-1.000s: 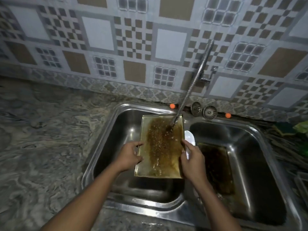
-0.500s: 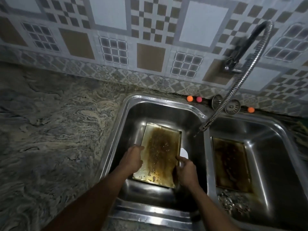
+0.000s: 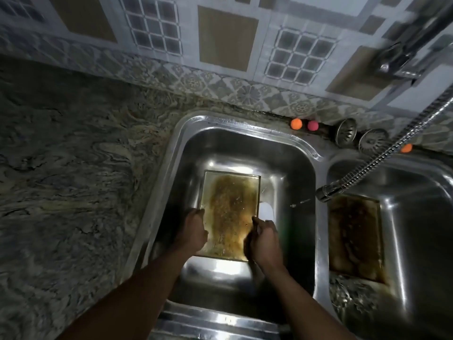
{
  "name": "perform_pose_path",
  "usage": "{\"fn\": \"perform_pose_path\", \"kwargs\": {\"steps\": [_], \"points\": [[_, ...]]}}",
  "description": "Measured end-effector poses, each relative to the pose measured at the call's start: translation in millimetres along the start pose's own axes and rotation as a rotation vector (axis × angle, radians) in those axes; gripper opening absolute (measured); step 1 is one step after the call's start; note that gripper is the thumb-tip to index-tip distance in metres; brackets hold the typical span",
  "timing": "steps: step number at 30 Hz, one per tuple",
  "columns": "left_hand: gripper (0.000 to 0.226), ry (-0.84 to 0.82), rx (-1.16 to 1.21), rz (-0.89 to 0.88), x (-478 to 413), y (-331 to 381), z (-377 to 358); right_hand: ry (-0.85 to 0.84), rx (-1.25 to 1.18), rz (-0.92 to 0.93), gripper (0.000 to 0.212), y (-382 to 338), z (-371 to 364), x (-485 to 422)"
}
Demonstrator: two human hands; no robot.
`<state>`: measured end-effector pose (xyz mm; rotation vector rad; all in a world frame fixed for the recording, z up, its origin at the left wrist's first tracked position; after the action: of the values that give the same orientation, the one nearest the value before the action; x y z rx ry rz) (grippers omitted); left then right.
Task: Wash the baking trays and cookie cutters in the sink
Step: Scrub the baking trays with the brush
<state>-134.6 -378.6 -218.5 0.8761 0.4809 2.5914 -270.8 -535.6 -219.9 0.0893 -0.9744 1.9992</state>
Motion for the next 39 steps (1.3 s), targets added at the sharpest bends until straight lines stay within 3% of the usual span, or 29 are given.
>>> {"fn": "perform_pose_path", "kwargs": {"steps": [10, 17, 23, 33, 39], "points": [[0.068, -0.024, 0.019, -0.012, 10, 1, 11, 0.112, -0.008, 0.127, 0.039, -13, 24, 22], [0.060, 0.054, 0.065, -0.150, 38, 44, 36, 0.277, -0.175, 0.219, 0.030, -32, 71, 47], [0.047, 0.088, 0.063, -0.379, 65, 122, 32, 0.491, -0.351, 0.262, 0.029, -29, 139, 75], [0.054, 0.061, 0.048, -0.640, 114, 270, -25, 0.665, -0.391, 0.189, 0.044, 59, 275, 98], [0.045, 0.059, 0.017, -0.555, 119, 328, -85, 0.625, -0.387, 0.192, 0.043, 131, 345, 95]]}}
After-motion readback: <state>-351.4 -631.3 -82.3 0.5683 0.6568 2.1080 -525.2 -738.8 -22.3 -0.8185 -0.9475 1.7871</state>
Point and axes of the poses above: each hand's wrist, its own x-axis away from the middle knuckle, its own z-axis out of the back of the hand, y = z × x, the point moved 3 cm from there along -x, towards the middle knuckle, and after that the axes turned 3 degrees about -x, right-handed, at the moved point
